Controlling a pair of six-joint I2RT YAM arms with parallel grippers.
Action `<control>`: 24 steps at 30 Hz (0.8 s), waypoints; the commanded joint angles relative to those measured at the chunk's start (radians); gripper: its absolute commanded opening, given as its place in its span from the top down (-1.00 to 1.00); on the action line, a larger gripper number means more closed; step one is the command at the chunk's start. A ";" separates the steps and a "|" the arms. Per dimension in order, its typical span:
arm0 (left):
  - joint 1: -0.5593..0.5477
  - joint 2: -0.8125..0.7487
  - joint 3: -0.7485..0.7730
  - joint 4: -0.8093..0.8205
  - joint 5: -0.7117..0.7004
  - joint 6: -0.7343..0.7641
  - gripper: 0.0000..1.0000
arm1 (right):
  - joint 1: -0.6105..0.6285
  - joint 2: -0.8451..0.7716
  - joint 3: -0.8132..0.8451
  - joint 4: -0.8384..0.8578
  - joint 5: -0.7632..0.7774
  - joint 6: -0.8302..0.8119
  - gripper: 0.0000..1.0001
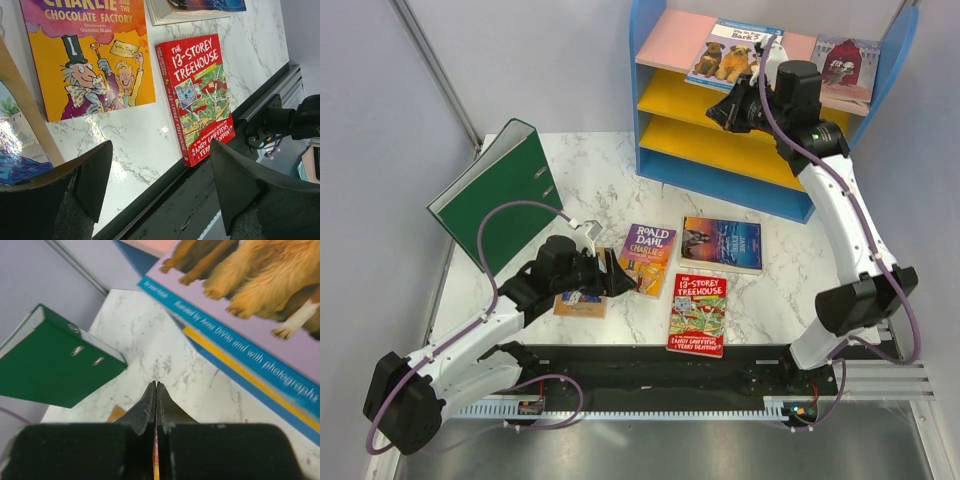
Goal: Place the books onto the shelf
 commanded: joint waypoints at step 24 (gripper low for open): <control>-0.005 -0.006 0.019 -0.008 -0.010 0.020 -0.68 | 0.043 0.205 0.257 -0.071 0.347 -0.080 1.00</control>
